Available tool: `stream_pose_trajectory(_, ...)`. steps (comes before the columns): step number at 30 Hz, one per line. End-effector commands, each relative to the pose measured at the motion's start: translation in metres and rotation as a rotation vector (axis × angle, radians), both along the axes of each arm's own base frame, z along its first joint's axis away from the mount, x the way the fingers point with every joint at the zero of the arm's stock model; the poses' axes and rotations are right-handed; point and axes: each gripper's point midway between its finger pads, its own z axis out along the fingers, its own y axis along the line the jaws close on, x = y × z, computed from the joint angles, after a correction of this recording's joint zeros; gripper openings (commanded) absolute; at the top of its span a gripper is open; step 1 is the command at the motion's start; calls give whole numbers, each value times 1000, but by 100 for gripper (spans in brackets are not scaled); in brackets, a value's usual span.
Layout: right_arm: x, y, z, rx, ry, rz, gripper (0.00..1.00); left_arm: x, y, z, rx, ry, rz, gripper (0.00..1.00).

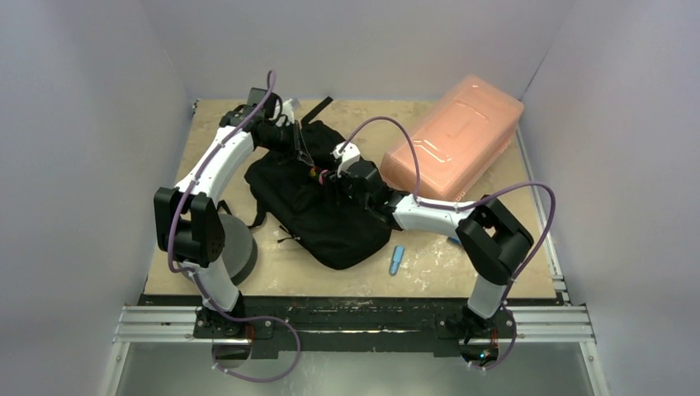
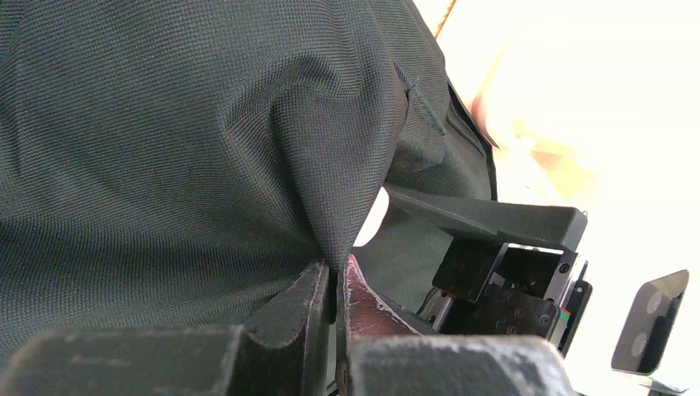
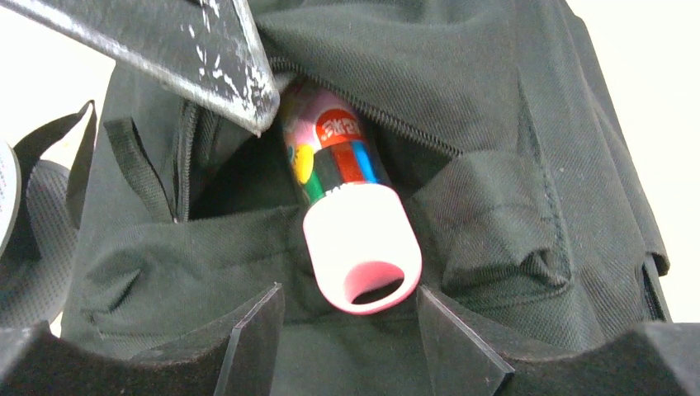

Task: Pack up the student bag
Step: Place the stationery in the student bag.

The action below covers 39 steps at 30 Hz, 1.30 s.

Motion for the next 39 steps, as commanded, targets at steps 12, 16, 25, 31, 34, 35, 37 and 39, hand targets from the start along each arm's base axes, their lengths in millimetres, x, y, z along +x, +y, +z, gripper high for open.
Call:
stream_pose_trajectory(12,42,23,34,116,-102,-101,0,-6,-13,36,-93,-72,-41,0)
stream_pose_trajectory(16,57,28,49,222,-107,-145,1,-7,-13,38,-96,-79,-41,0)
stream_pose_trajectory(25,54,32,68,399,-1,-113,28,-6,-12,34,-86,-77,-39,0)
stream_pose_trajectory(31,34,-2,63,340,5,-151,44,-8,-14,40,-105,-80,-45,0)
stream_pose_trajectory(34,36,-10,62,329,11,-170,44,-8,-12,41,-94,-89,-40,0)
stream_pose_trajectory(35,38,-12,64,333,6,-172,44,-8,-13,41,-97,-84,-43,0)
stream_pose_trajectory(37,41,-11,67,339,-5,-167,44,-9,-16,42,-116,-76,-52,0)
stream_pose_trajectory(39,47,-6,64,337,8,-154,42,-10,-16,43,-120,-84,-52,0)
